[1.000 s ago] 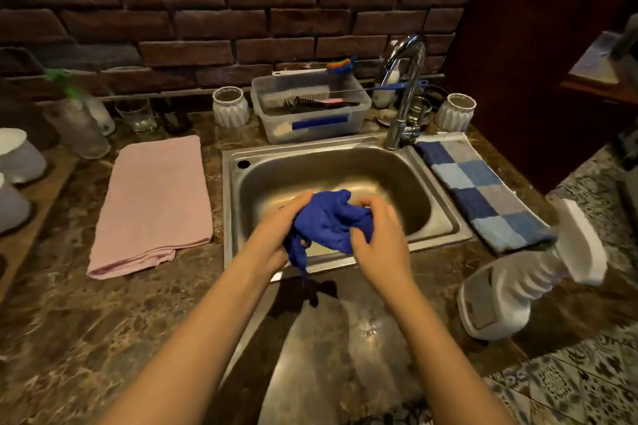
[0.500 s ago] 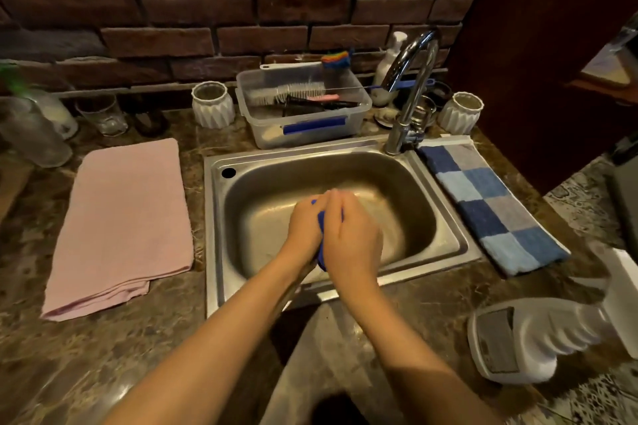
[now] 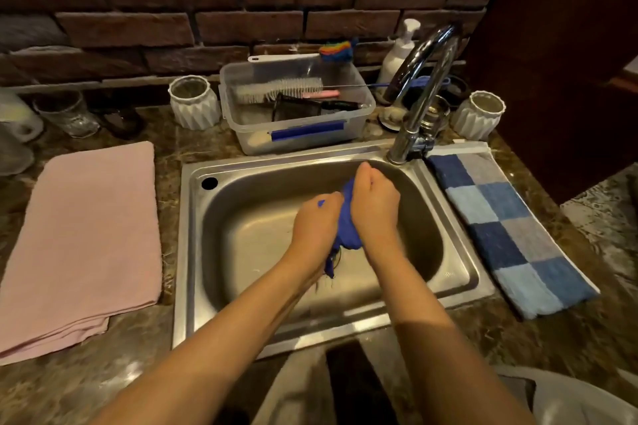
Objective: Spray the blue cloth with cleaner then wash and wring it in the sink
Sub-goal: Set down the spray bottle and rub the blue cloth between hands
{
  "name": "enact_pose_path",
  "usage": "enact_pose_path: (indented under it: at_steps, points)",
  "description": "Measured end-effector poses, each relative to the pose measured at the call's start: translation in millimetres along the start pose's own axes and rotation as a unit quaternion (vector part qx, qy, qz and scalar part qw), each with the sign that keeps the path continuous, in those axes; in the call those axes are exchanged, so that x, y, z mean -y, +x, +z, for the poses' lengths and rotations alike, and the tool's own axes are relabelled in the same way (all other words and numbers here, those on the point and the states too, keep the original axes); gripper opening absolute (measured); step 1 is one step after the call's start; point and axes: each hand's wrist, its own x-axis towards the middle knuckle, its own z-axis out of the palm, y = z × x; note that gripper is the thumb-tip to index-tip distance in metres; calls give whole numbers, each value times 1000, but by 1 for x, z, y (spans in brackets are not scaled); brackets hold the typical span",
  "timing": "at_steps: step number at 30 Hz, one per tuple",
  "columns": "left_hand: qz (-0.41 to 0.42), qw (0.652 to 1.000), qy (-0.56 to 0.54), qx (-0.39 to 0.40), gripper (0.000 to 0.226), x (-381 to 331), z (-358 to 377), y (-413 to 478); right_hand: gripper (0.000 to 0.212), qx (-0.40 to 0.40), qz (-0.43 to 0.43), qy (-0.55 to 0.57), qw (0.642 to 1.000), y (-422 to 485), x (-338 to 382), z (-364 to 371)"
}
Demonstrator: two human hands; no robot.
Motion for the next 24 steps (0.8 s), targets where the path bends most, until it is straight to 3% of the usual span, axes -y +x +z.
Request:
enact_pose_path:
  at_steps: [3, 6, 7, 11, 14, 17, 21, 24]
  points:
    - [6, 1000, -7, -18, 34, -10, 0, 16, 42, 9, -16, -32, 999, -5, -4, 11]
    - [-43, 991, -125, 8, 35, -15, -3, 24, 37, -3, -85, -66, 994, -12, 7, 19]
    - [-59, 989, -135, 10, 34, -12, 0, 22, 37, -4, -67, -69, 995, 4, 5, 20]
    - [-51, 999, -8, -10, 35, 0, 15, 23, 45, 41, 38, 18, 998, 54, -9, 9]
    - [-60, 994, -84, -38, 29, -7, 8, 42, 42, 48, -13, -43, 998, 26, -10, 17]
    - [-59, 988, -143, -17, 31, -10, 6, 49, 36, 25, -86, -67, 994, 5, -3, 21]
    - [-42, 996, -82, -12, 32, -1, 23, 38, 45, 12, 4, -12, 1000, 50, -20, 12]
    - [-28, 998, -62, -18, 33, 0, 25, 45, 43, 4, 22, -12, 1000, 54, -33, 13]
